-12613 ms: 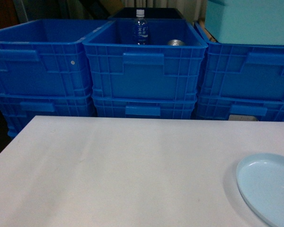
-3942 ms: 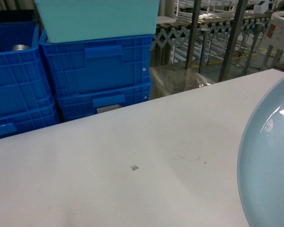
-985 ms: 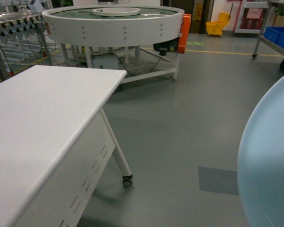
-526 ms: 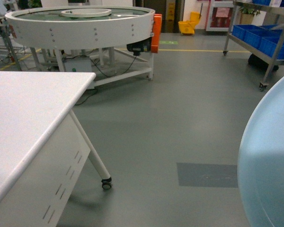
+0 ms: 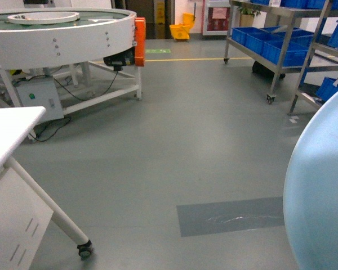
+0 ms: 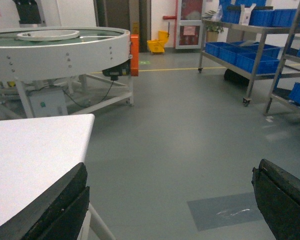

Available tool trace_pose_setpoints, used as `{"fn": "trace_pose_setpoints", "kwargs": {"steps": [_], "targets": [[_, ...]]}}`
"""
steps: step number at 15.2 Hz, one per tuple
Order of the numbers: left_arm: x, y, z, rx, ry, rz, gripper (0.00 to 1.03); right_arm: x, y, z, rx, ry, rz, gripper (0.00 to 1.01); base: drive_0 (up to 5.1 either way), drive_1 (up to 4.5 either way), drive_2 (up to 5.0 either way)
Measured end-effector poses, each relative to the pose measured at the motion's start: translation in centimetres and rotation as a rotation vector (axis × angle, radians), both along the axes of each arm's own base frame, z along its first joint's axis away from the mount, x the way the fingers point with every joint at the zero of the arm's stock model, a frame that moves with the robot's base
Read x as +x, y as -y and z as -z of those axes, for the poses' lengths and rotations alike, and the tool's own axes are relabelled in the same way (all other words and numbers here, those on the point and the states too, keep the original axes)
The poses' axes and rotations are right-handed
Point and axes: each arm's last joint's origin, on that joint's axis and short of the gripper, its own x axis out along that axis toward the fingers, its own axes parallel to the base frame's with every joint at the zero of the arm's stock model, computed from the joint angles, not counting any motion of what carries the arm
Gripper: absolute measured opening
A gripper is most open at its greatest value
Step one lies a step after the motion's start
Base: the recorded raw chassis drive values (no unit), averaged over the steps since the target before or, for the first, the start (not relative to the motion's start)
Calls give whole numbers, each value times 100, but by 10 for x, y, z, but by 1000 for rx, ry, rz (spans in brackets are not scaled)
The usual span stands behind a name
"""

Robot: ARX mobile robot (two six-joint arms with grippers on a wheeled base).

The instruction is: Place blue tray on left shelf second layer neatly

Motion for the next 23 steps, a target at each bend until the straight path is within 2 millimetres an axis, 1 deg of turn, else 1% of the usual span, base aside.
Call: {"fn": "trace_pose_setpoints", "kwargs": {"steps": [23], "targets": [[0,0,0,0,0,-2,98,0,0,0,0,2,-2,2,-3,413,-418]]}}
